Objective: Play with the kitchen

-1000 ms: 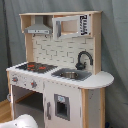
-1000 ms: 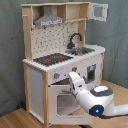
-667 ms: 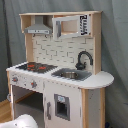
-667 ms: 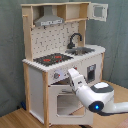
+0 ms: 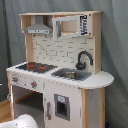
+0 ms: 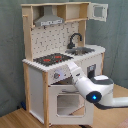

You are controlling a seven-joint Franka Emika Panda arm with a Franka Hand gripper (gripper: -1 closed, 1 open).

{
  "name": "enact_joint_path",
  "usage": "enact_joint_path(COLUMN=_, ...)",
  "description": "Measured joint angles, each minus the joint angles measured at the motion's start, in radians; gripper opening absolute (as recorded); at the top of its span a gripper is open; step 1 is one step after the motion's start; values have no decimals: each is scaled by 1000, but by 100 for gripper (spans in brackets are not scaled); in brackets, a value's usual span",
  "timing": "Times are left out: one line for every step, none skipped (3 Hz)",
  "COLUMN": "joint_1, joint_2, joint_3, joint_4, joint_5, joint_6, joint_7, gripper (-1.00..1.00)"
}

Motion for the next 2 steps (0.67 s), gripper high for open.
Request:
enact_joint_path(joint_1=7, joint_2=23, joint_3=-22, joint_4=-27, joint_5=10, joint_6=-25, joint_7=-96, gripper=100)
enact_joint_path(joint_1=30, joint_2=52, joint_3=-48, joint_4=-63, joint_5=13, joint_6=-59, joint_7=-174, gripper=100)
